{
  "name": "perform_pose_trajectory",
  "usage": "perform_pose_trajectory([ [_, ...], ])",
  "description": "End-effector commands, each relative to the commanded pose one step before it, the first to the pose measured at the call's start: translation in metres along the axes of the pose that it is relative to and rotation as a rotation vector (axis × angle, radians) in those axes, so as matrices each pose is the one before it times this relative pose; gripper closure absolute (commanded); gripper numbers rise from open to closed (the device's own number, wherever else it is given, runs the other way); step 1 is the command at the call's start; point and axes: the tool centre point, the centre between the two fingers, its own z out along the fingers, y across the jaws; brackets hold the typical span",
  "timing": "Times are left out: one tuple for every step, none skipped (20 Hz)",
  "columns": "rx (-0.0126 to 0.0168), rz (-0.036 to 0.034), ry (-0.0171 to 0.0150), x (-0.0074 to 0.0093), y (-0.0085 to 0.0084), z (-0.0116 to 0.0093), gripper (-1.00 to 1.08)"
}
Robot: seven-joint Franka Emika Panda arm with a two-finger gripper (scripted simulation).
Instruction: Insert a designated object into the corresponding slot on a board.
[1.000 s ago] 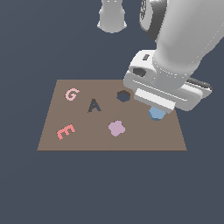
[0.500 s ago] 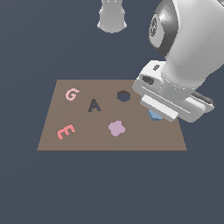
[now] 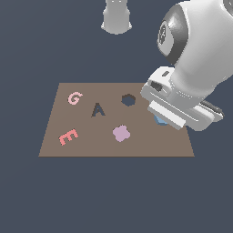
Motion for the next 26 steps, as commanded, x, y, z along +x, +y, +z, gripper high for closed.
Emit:
perform_pose_trajectory([
  [0.00007,0.00020,0.00010,-0.00001,-0.00014,0.00143,-0.92],
  [0.00004,0.00069,0.00000,0.00020,0.00004,0.00202,-0.92],
  [0.00004,0.00069,0.00000,0.00012,-0.00004,0.00284,-0.92],
  [0.00004,0.00069,0.00000,0.00004,-0.00011,0.00366,-0.92],
  [0.00005,0.00098,0.00000,0.00018,0.00002,0.00365,-0.92],
  [0.00003,0.00049,0.00000,-0.00002,-0.00008,0.00285,-0.92],
  [0.00003,0.00049,0.00000,0.00006,0.00001,0.00203,-0.92],
  [0.00000,0.00000,0.00000,-0.00012,-0.00010,0.00123,-0.92],
  [0.00000,0.00000,0.00000,-0.00004,-0.00003,0.00041,-0.92],
  [0.00000,0.00000,0.00000,0.00000,0.00000,0.00000,1.08],
  [0.00000,0.00000,0.00000,0.00000,0.00000,0.00000,1.08],
  [0.00000,0.00000,0.00000,0.00000,0.00000,0.00000,1.08],
  [0.00000,0.00000,0.00000,0.00000,0.00000,0.00000,1.08],
  [0.00000,0.00000,0.00000,0.00000,0.00000,0.00000,1.08],
  [0.00000,0.00000,0.00000,0.00000,0.00000,0.00000,1.08],
  [0.00000,0.00000,0.00000,0.00000,0.00000,0.00000,1.08],
  [0.00000,0.00000,0.00000,0.00000,0.00000,0.00000,1.08],
  [0.00000,0.00000,0.00000,0.00000,0.00000,0.00000,1.08],
  [0.00000,0.00000,0.00000,0.00000,0.00000,0.00000,1.08],
  [0.00107,0.00021,0.00048,0.00025,-0.00031,-0.00069,1.08],
  [0.00000,0.00000,0.00000,0.00001,0.00001,-0.00064,1.08],
  [-0.00044,0.00006,-0.00019,0.00007,0.00005,-0.00161,1.08],
  [-0.00044,0.00006,-0.00020,0.00007,0.00006,-0.00161,1.08],
  [0.00000,0.00000,0.00000,0.00001,0.00002,-0.00064,1.08],
  [-0.00055,-0.00004,-0.00041,-0.00022,0.00020,0.00196,1.08],
  [-0.00001,0.00098,-0.00001,0.00012,0.00026,0.00000,1.08],
])
